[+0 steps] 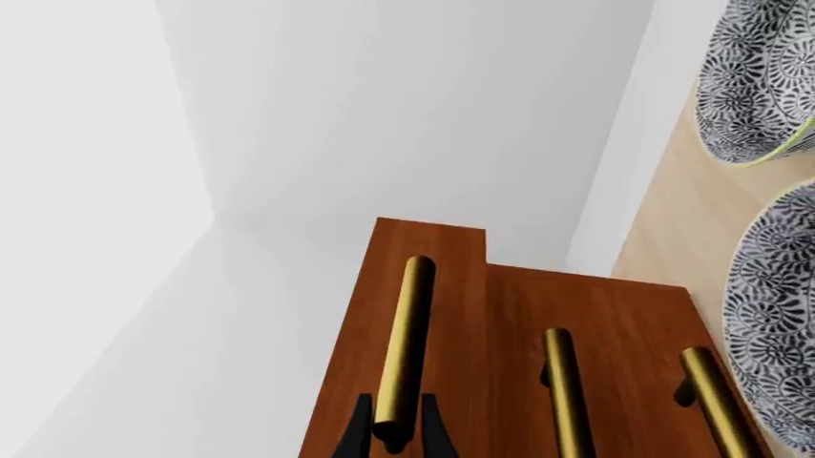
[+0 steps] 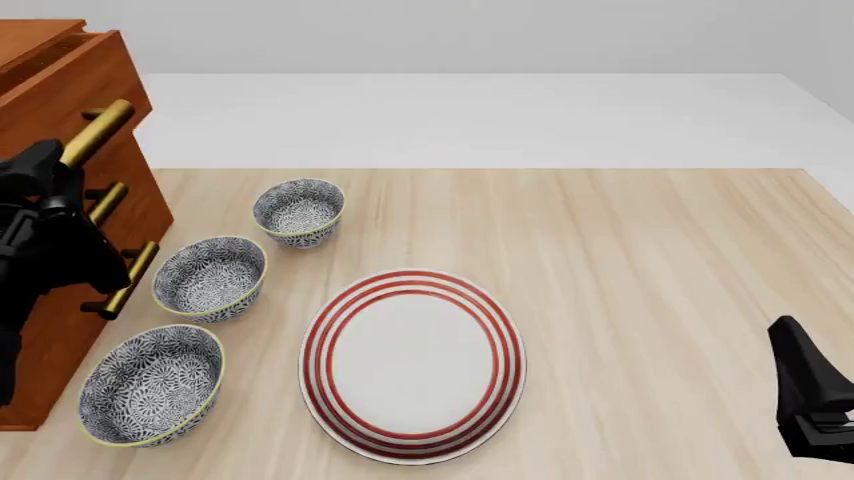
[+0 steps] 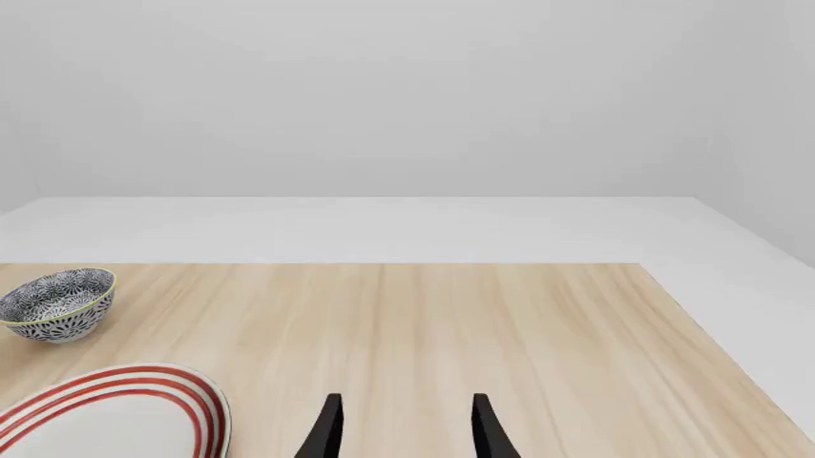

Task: Open the top drawer of the cabinet.

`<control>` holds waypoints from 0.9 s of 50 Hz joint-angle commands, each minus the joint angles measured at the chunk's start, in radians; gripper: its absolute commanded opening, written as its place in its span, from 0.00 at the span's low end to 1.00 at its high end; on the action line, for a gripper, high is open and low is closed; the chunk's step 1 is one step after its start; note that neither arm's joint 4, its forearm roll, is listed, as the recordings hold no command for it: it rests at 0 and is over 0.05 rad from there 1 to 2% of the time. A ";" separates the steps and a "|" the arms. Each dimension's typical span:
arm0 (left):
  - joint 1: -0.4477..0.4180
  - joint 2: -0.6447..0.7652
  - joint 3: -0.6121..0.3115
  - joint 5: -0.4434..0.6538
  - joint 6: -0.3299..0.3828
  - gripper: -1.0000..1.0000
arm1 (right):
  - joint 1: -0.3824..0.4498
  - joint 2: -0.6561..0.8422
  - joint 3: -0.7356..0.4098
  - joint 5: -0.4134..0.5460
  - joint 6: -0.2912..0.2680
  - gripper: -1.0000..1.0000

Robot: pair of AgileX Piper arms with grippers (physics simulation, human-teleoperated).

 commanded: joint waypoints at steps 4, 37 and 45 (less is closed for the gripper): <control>-0.018 0.048 0.067 0.103 0.019 0.00 | 0.000 0.000 0.000 0.000 0.000 1.00; -0.061 0.080 0.094 0.067 0.055 0.00 | 0.000 0.000 0.000 0.000 0.000 1.00; -0.067 0.073 0.092 0.080 0.051 0.00 | 0.000 0.000 0.000 0.000 0.000 1.00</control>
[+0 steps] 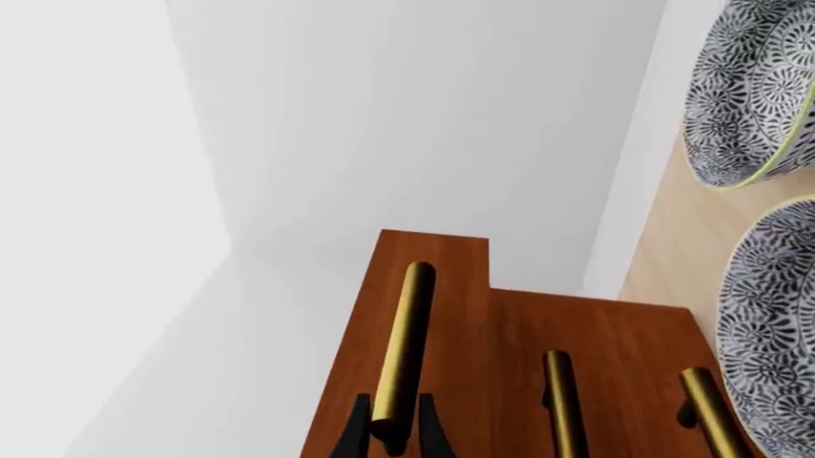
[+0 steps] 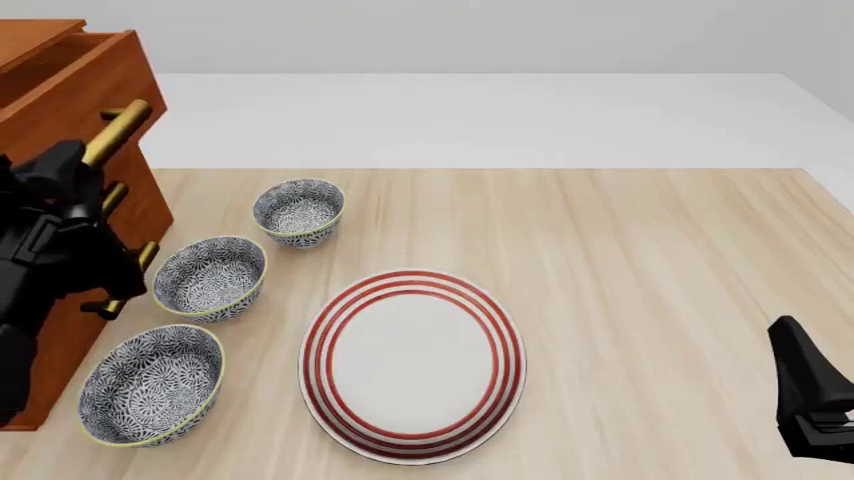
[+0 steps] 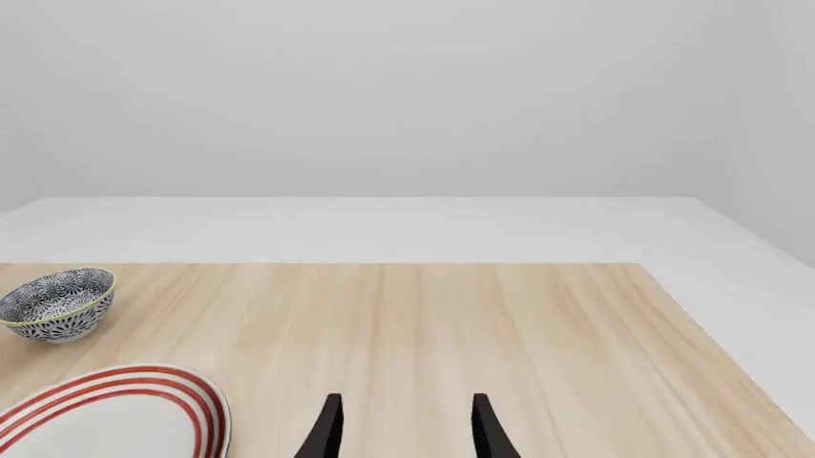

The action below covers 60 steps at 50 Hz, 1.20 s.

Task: Open the top drawer of the cabinet.

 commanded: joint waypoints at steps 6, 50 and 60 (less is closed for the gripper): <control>-0.013 0.059 0.075 0.138 0.008 0.00 | 0.000 0.000 0.000 0.000 0.000 1.00; -0.044 0.011 0.075 0.213 -0.001 1.00 | 0.000 0.000 0.000 0.000 0.000 1.00; -0.044 -0.026 0.093 0.231 0.006 1.00 | 0.000 0.000 0.000 0.000 0.000 1.00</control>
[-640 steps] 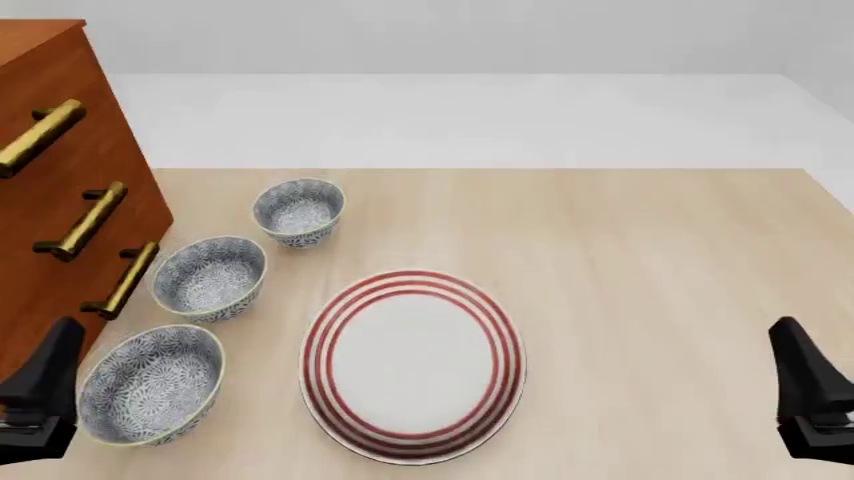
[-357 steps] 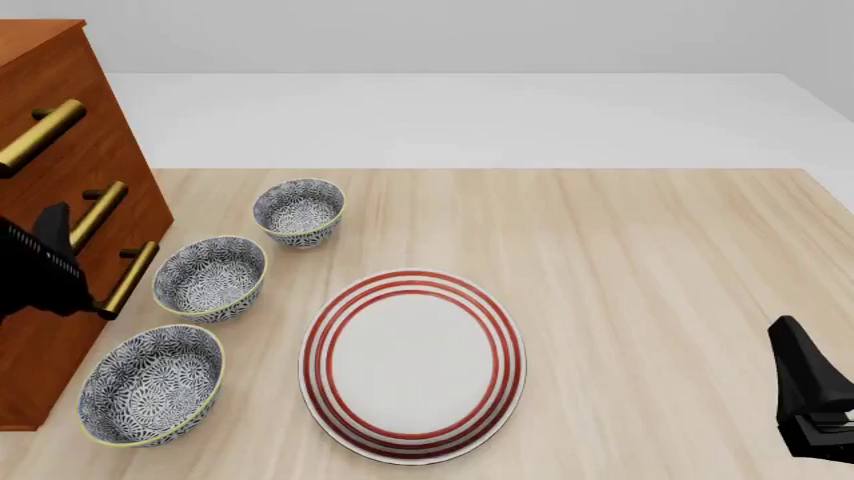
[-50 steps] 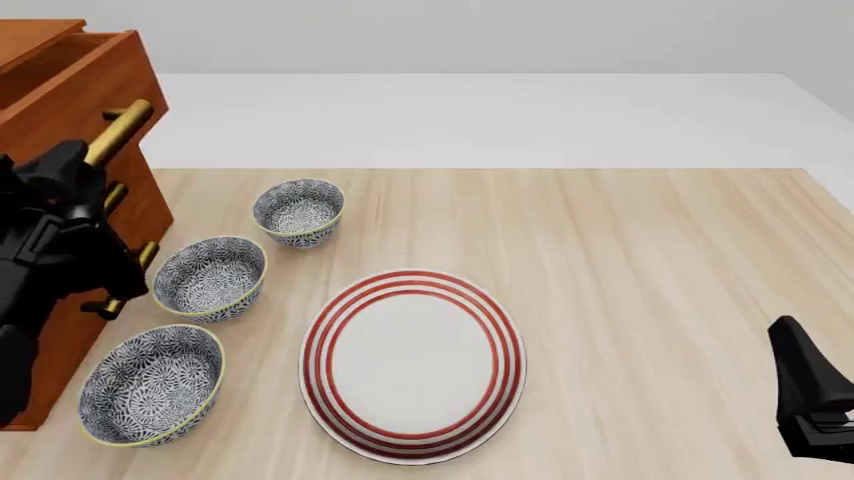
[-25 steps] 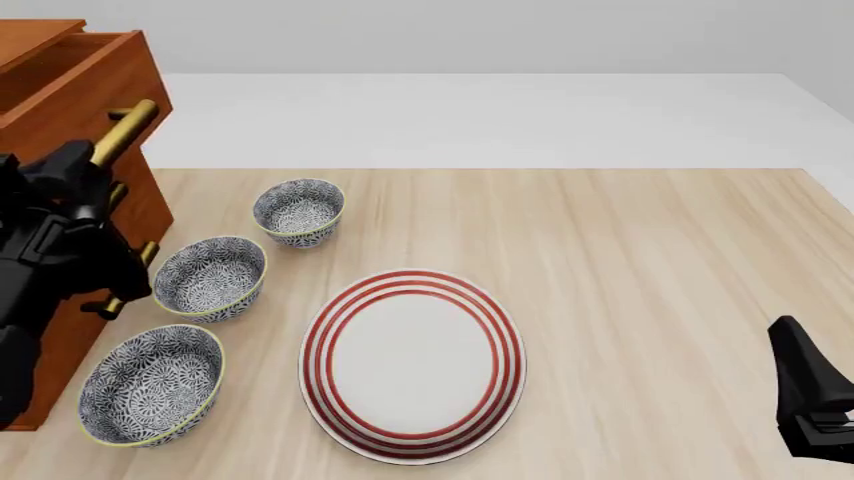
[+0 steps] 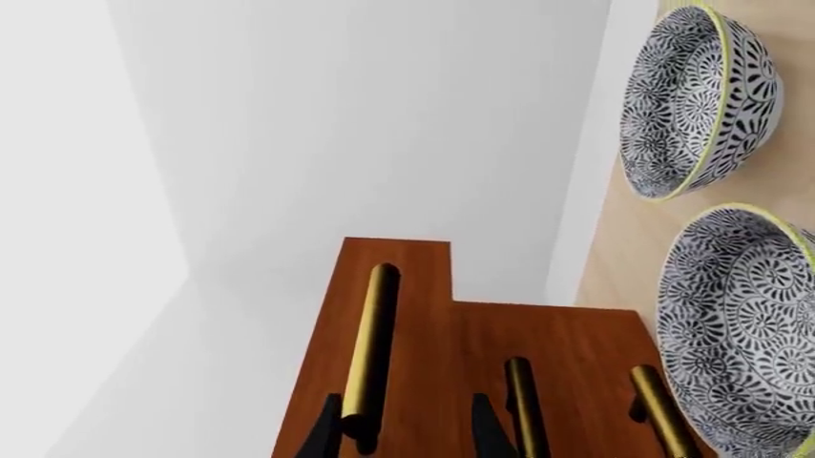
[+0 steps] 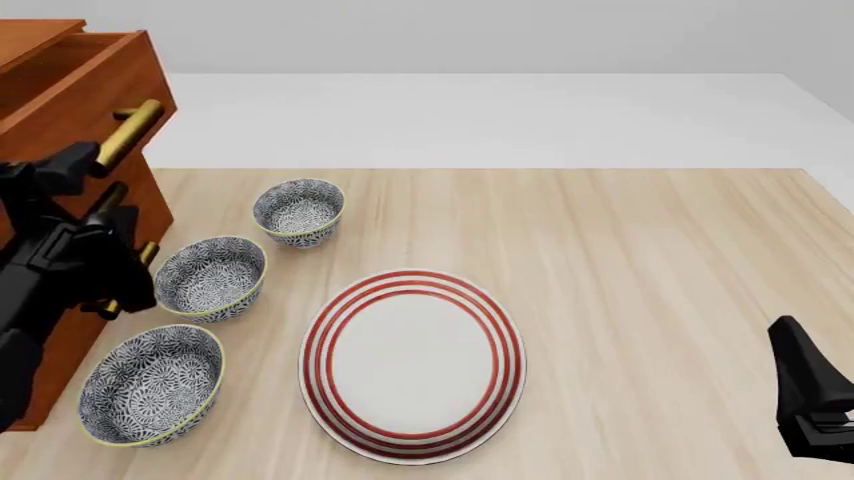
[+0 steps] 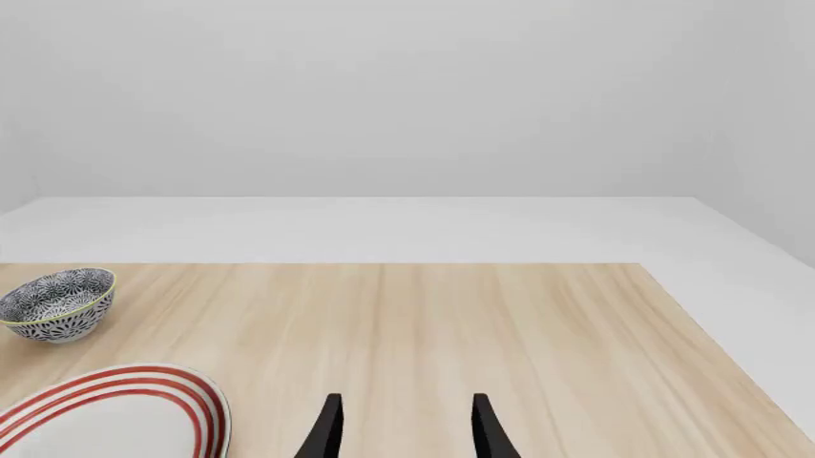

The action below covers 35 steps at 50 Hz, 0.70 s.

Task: Open the top drawer of the cabinet.

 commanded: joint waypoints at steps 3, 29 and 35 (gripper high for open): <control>-0.001 -0.005 0.096 0.115 0.013 1.00 | 0.000 0.000 0.000 0.000 0.000 1.00; -0.019 -0.171 0.168 0.206 0.031 1.00 | 0.000 0.000 0.000 0.000 0.000 1.00; -0.024 -0.230 0.171 0.247 0.029 1.00 | 0.000 0.000 0.000 0.000 0.000 1.00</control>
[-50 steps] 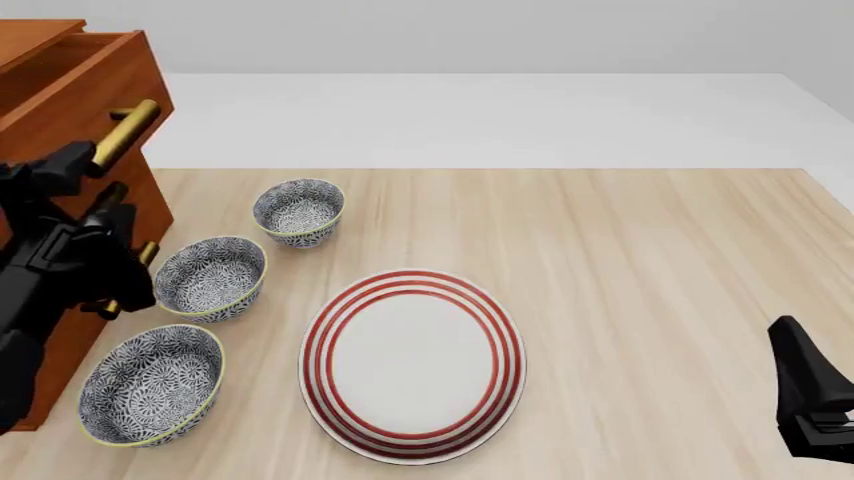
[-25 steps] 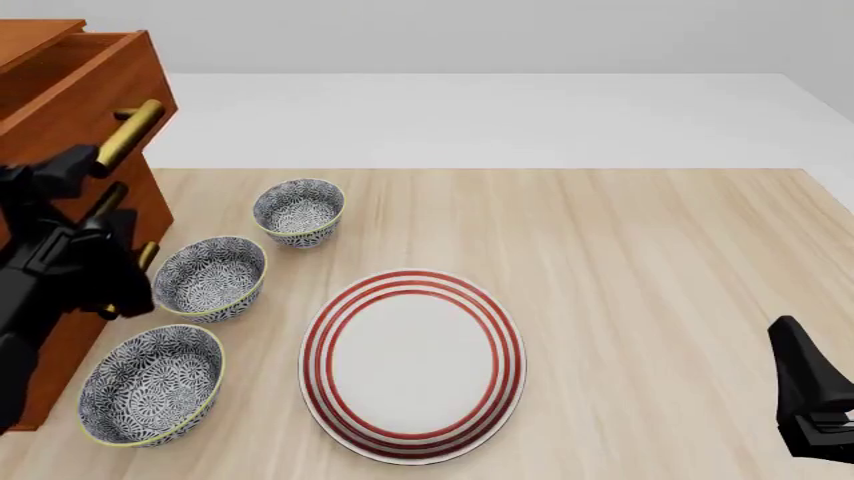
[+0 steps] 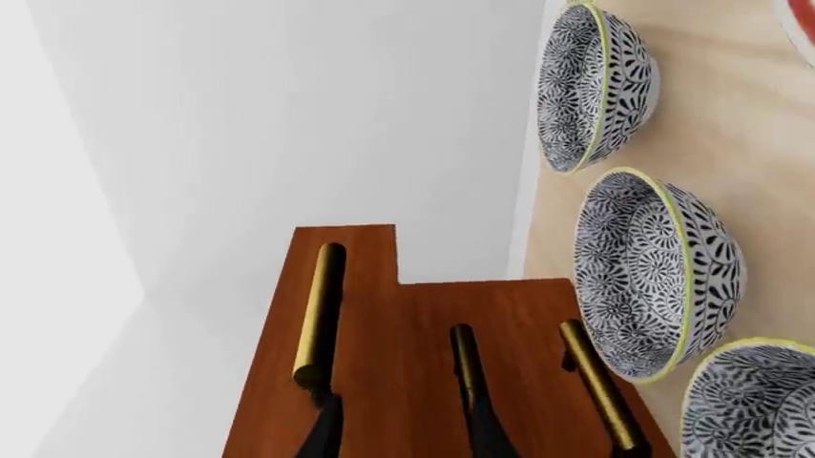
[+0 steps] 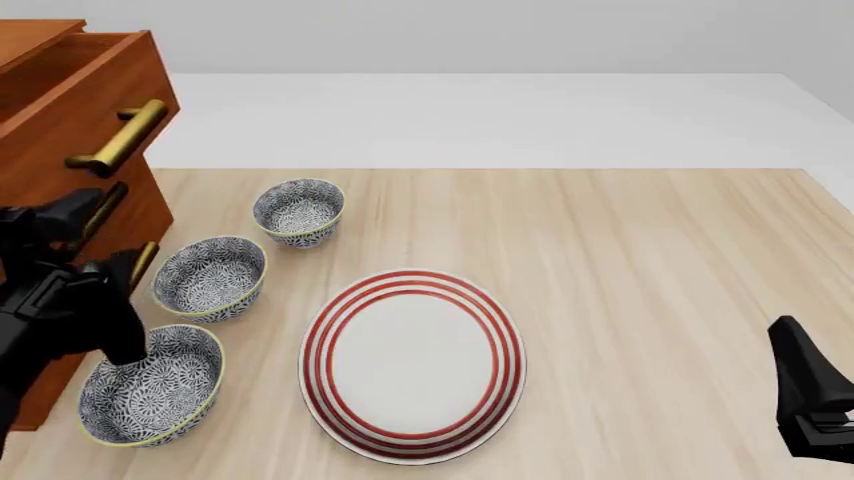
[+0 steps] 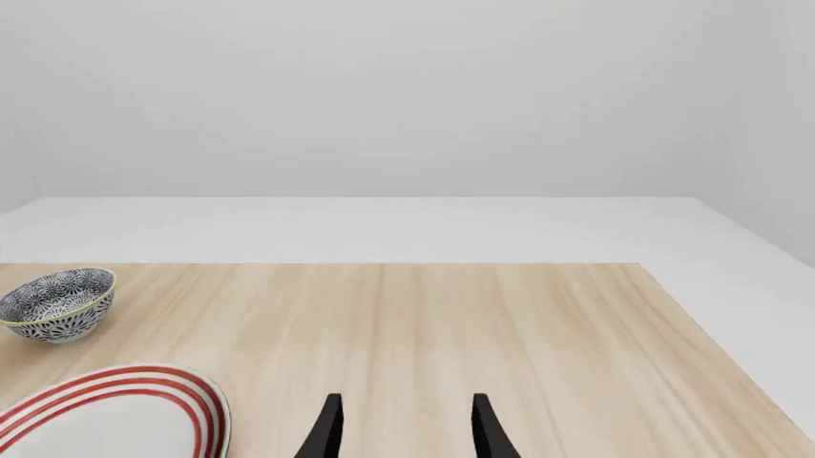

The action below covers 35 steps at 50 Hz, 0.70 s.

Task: Open the top drawer of the cabinet.

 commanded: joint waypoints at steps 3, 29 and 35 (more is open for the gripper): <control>-0.018 -0.107 0.067 0.119 -0.002 1.00 | 0.000 0.000 0.000 0.000 0.000 1.00; -0.022 -0.451 0.092 0.386 -0.016 1.00 | 0.000 0.000 0.000 0.000 0.000 1.00; -0.024 -0.595 0.045 0.547 -0.048 1.00 | 0.000 0.000 0.000 0.000 0.000 1.00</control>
